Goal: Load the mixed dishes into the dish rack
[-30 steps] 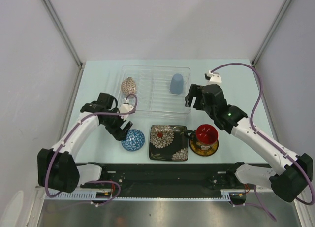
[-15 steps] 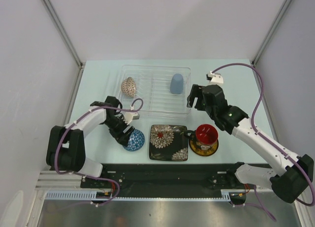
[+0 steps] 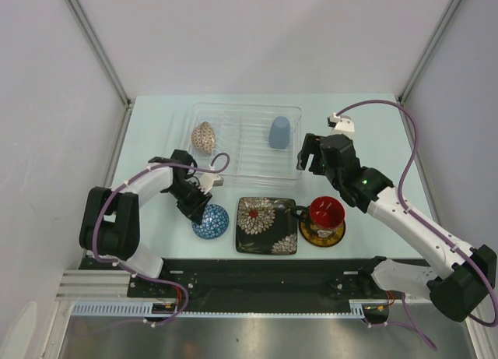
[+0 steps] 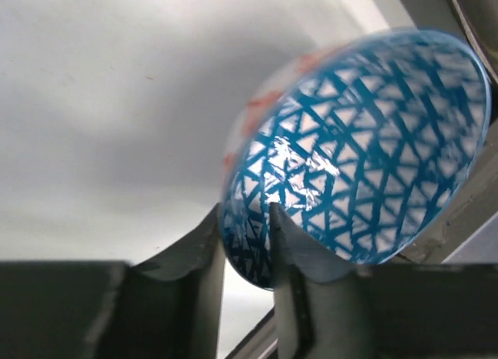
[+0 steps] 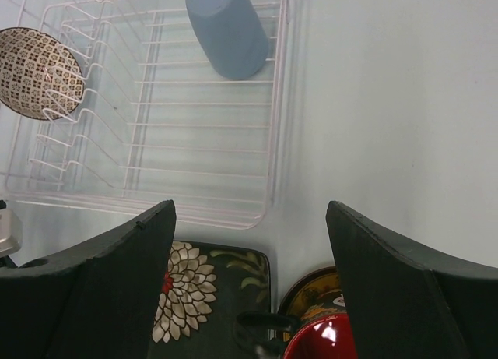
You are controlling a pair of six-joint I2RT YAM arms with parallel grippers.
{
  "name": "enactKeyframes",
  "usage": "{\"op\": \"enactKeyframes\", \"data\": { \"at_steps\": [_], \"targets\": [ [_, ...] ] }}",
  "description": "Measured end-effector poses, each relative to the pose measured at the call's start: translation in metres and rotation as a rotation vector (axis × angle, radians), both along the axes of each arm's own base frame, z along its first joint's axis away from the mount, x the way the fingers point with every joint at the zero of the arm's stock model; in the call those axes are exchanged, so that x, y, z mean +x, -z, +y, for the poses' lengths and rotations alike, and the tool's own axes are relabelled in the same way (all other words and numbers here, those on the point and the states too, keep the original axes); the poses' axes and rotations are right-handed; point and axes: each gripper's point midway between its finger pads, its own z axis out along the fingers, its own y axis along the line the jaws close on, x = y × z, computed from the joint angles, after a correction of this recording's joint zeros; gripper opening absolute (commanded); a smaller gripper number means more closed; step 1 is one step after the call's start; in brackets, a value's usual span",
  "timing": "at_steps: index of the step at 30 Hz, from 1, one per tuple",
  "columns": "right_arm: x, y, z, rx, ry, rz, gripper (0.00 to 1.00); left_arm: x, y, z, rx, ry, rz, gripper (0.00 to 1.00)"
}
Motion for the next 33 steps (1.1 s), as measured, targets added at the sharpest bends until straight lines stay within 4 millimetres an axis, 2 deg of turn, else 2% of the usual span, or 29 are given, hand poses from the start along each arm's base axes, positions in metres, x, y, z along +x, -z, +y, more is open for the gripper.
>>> {"op": "enactKeyframes", "data": {
  "at_steps": [8,12,16,18,23,26,27,28,30,33],
  "targets": [
    [-0.002,0.003,-0.003,-0.013,0.007,0.012,0.83,0.008,-0.008,0.0,0.021,-0.005,-0.063,0.02],
    [-0.002,0.004,-0.003,-0.014,0.006,0.013,0.83,0.011,-0.031,0.006,0.041,-0.009,-0.146,0.0],
    [0.0,0.004,-0.005,-0.012,0.012,0.013,0.83,0.027,-0.082,0.012,0.06,-0.022,-0.295,0.0],
    [0.0,0.007,-0.006,-0.011,0.012,0.016,0.84,0.044,-0.12,0.016,0.078,-0.038,-0.405,0.0],
    [0.0,0.017,-0.008,-0.015,0.014,0.033,0.83,0.103,-0.224,0.04,0.194,-0.19,-0.745,0.0],
    [-0.002,0.021,-0.009,-0.011,0.01,0.037,0.83,0.136,-0.266,0.062,0.312,-0.344,-0.898,0.0],
    [-0.004,0.022,-0.01,-0.009,0.01,0.038,0.84,0.148,-0.274,0.069,0.361,-0.401,-0.935,0.0],
    [-0.005,0.022,-0.011,-0.004,0.01,0.036,0.83,0.159,-0.277,0.075,0.412,-0.452,-0.962,0.0],
    [-0.007,0.019,-0.012,0.005,0.013,0.029,0.83,0.173,-0.271,0.081,0.506,-0.521,-0.975,0.0],
    [-0.009,0.014,-0.015,0.021,0.02,0.014,0.83,0.186,-0.244,0.077,0.639,-0.554,-0.937,0.0]
  ]
}}
